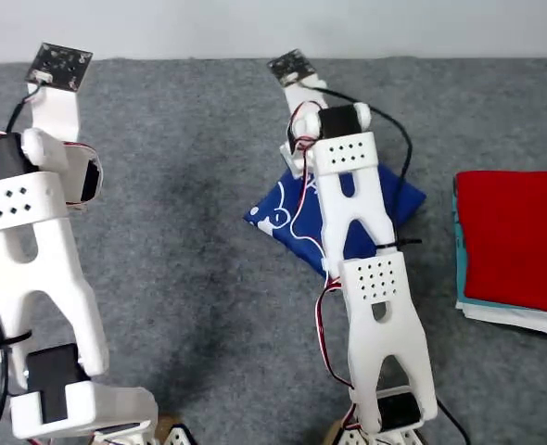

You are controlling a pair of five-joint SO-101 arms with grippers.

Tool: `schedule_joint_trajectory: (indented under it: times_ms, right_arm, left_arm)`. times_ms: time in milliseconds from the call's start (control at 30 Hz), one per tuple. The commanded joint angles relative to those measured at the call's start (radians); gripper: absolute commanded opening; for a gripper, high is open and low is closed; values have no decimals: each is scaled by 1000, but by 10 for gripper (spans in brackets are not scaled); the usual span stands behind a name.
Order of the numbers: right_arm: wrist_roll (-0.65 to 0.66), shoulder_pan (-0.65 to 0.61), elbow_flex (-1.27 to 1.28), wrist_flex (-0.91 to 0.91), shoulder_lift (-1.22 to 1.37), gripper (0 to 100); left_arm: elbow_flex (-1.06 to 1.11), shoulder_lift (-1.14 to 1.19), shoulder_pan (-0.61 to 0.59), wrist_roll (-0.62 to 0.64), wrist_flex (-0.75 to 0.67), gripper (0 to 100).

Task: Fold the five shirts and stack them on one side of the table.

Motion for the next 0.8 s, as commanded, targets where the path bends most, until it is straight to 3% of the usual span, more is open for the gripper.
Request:
schedule_joint_trajectory:
  times_ms: [0, 200, 333, 400, 533, 633, 767]
  right_arm:
    - [-150, 1, -104, 65, -38, 41]
    - [-359, 7, -68, 67, -50, 42]
    - [-417, 21, 147, 67, -173, 55]
    - [-471, 25, 308, 65, -277, 121]
    - [-718, 24, 600, 58, -452, 319]
    - [-818, 21, 703, 58, -503, 458]
    - [-901, 36, 720, 50, -469, 511]
  left_arm:
    - [-2, -55, -6, -3, 21, 14]
    - [-2, -55, -6, -3, 21, 14]
    - [-4, -55, -6, -3, 21, 14]
    - [-4, -55, -6, -3, 21, 14]
    - [-4, -55, -6, -3, 21, 14]
    - [-4, -55, -6, -3, 21, 14]
    - [-4, -55, -6, -3, 21, 14]
